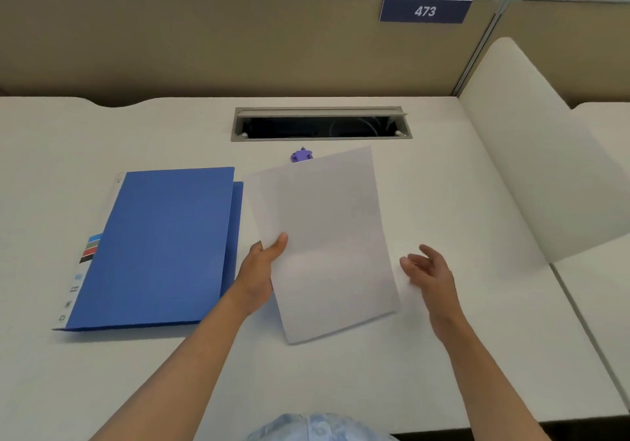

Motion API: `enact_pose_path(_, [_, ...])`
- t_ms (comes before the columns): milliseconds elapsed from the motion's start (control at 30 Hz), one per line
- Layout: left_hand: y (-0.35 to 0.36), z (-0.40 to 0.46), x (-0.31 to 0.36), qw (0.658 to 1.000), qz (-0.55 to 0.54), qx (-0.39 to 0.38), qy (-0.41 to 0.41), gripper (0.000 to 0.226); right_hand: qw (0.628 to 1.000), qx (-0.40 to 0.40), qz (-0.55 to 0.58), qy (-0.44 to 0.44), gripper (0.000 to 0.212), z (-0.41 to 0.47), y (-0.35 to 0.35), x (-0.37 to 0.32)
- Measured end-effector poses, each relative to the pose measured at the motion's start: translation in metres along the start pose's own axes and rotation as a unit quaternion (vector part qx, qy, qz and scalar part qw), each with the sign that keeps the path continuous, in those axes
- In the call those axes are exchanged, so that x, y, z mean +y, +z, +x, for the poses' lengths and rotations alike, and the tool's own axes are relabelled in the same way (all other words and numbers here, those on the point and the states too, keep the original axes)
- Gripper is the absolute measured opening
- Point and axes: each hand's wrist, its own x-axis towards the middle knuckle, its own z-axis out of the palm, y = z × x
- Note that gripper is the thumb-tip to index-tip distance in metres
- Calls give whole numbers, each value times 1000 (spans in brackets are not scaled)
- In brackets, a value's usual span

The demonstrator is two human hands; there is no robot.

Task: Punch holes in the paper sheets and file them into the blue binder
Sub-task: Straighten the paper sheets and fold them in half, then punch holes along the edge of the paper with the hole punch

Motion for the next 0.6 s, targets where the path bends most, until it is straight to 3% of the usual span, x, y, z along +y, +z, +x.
enact_pose_path(133, [7, 1, 6, 999, 15, -22, -20, 71, 987, -159, -20, 5, 61, 25, 4, -30])
enact_pose_path(233, [17, 1, 8, 999, 24, -31, -29, 54, 970, -242, -19, 8, 38, 39, 13, -48])
enact_pose_path(433, [38, 4, 18, 999, 42, -18, -30, 31, 968, -248, -15, 23, 35, 58, 22, -48])
enact_pose_path(600, [44, 18, 21, 999, 26, -22, -40, 42, 979, -199, 7, 35, 34, 67, 19, -36])
